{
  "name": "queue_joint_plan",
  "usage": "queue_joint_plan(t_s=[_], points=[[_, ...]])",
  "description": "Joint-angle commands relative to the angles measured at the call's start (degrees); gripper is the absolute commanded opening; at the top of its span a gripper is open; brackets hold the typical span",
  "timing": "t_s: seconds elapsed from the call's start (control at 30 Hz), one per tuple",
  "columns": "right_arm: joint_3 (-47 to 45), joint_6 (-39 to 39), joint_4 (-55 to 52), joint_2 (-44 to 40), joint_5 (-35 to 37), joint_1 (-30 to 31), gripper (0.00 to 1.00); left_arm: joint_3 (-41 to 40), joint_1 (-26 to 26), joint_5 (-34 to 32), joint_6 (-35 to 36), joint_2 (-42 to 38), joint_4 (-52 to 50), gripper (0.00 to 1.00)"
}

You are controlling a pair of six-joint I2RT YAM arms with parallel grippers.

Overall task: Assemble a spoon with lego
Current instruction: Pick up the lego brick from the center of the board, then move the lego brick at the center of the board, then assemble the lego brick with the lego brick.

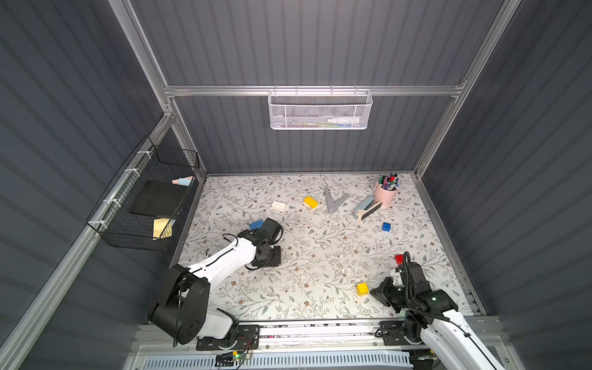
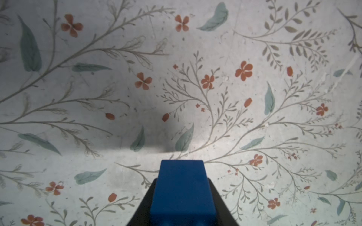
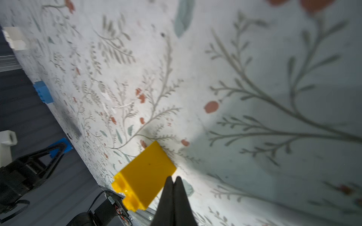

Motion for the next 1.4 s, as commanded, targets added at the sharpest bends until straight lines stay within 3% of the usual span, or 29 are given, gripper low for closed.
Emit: queue_joint_plan(t_s=[0.0,0.2,0.43,0.6,0.7,0.83,0.93,1.07,1.2,1.37], points=[[-0.7,3.3,3.2,4.0,-0.8,2.8,0.00,3.3,-2.9,-0.1,-3.0,0.5,-0.5,0.28],[6.2,6.1,17.6,23.2,6.3,14.0,0.00,6.8,-8.9,-0.6,-4.8,2.0,-1.3,0.29],[15.4,8.3,31.4,47.7,6.8,22.6,0.00,4.8,-11.1,-1.3,-6.2,1.0,-0.4,0.29],[27.8,4.3,28.5,57.5,10.4,25.5,0.00,3.4,-12.7,-1.5,-7.6,0.5,1.5,0.29],[28.2,2.9,25.6,56.1,10.5,25.4,0.00,4.7,-14.3,-2.0,-7.5,0.8,1.8,0.29],[24.6,-0.4,15.0,47.5,12.5,25.0,0.01,9.6,-17.3,-1.7,-4.9,4.2,2.4,0.30],[20.4,-2.4,6.7,36.9,14.2,23.2,0.08,17.0,-20.9,-1.8,0.0,9.7,1.6,0.31],[13.2,-7.8,3.4,20.8,14.8,14.5,0.16,28.9,-22.8,-2.2,4.2,18.6,-2.6,0.30],[11.5,-12.1,2.1,16.4,9.8,5.1,0.32,37.0,-25.9,-2.2,1.6,25.9,-7.3,0.30],[12.0,-13.1,4.1,21.8,8.0,3.0,0.62,38.8,-29.1,-3.3,-1.7,28.8,-7.8,0.30]])
